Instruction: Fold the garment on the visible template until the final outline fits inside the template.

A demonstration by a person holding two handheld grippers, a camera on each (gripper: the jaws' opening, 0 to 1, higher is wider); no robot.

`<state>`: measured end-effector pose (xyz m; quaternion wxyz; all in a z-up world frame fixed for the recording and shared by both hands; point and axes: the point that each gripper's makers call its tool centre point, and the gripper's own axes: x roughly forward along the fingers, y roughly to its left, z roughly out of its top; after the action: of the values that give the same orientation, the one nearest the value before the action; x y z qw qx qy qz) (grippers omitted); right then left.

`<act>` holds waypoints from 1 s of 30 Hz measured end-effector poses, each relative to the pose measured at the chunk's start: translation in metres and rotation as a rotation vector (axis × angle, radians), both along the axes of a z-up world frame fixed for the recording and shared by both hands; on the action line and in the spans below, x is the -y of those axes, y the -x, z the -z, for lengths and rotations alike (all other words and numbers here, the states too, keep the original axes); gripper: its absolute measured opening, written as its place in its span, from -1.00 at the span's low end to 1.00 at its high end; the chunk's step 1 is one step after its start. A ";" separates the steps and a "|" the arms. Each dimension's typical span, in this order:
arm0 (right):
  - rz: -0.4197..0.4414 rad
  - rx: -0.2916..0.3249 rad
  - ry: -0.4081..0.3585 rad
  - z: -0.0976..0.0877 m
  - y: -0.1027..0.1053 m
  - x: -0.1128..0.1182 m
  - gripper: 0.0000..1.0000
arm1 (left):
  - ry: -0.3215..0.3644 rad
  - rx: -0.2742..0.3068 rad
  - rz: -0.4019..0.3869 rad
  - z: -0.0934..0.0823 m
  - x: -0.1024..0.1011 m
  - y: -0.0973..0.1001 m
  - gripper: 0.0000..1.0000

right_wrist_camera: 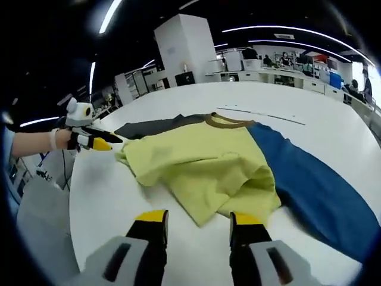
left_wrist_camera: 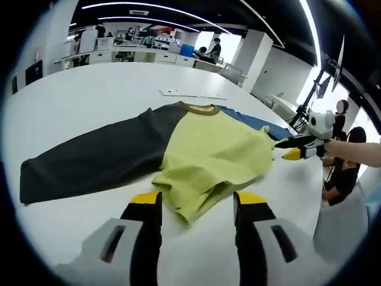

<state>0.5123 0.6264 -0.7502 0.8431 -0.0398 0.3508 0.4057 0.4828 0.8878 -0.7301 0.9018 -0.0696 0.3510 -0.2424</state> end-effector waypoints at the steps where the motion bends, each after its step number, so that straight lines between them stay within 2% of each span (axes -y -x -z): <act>1: 0.017 -0.014 0.002 0.003 -0.001 0.000 -0.37 | -0.007 0.001 0.000 0.001 0.000 0.000 -0.17; 10: 0.050 -0.043 0.013 0.012 -0.001 0.001 -0.57 | -0.024 -0.015 -0.013 0.010 -0.005 -0.007 -0.33; 16: 0.062 -0.058 0.003 0.015 -0.002 -0.001 -0.61 | -0.021 -0.027 -0.025 0.014 -0.007 -0.011 -0.43; 19: 0.063 -0.053 0.003 0.015 -0.002 -0.002 -0.63 | -0.041 -0.023 -0.021 0.015 -0.007 -0.010 -0.50; 30: 0.092 -0.065 -0.007 0.017 -0.003 -0.006 -0.78 | -0.027 -0.066 -0.022 0.027 -0.006 -0.009 -0.66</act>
<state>0.5155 0.6321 -0.7673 0.8492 -0.0075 0.3780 0.3687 0.4921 0.8934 -0.7574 0.8931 -0.0692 0.3832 -0.2251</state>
